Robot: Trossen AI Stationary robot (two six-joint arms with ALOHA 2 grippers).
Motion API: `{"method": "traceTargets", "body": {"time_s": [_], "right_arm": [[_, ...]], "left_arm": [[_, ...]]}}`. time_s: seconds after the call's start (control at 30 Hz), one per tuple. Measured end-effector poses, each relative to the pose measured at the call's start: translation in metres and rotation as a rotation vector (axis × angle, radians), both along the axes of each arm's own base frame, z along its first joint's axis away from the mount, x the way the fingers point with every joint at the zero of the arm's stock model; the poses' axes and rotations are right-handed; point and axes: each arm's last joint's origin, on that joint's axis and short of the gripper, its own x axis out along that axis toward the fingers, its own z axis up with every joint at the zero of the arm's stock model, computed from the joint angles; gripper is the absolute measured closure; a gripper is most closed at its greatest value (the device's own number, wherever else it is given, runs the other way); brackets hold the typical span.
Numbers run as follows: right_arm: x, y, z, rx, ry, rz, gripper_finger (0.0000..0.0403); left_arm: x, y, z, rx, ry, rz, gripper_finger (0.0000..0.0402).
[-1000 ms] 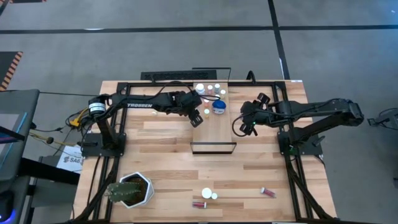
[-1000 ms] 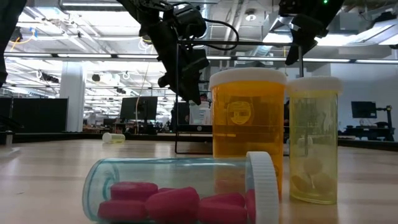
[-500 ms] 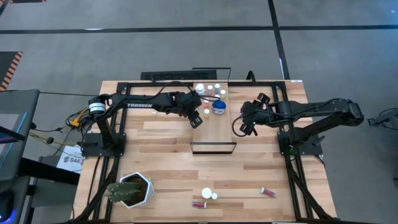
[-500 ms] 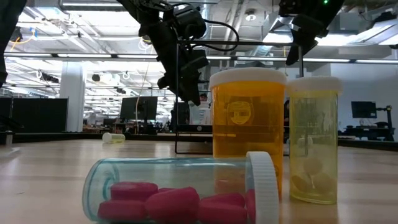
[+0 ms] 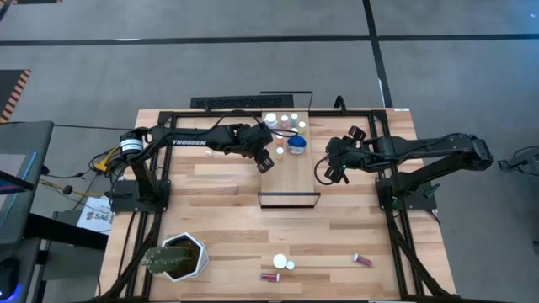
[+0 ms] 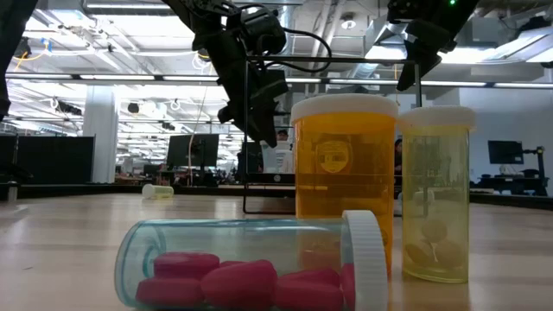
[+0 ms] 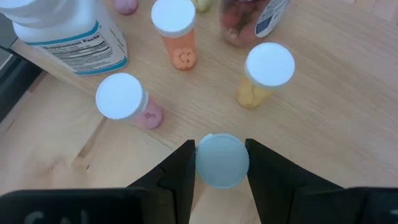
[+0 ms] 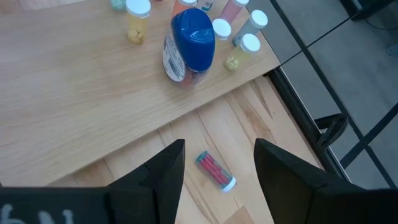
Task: Pick and place medicine bottles onto shelf by color
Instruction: Put the green pill bottle on the shelf
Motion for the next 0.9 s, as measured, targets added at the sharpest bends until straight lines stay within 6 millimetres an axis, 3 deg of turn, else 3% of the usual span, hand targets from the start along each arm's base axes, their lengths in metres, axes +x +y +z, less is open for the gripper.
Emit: {"method": "traceTargets", "body": {"time_s": [0.9], "right_arm": [[0.0001, -0.0001, 0.0000, 0.000, -0.001, 0.000, 0.0189]], "left_arm": [[0.0007, 0.0025, 0.0010, 0.014, -0.015, 0.008, 0.0285]]}}
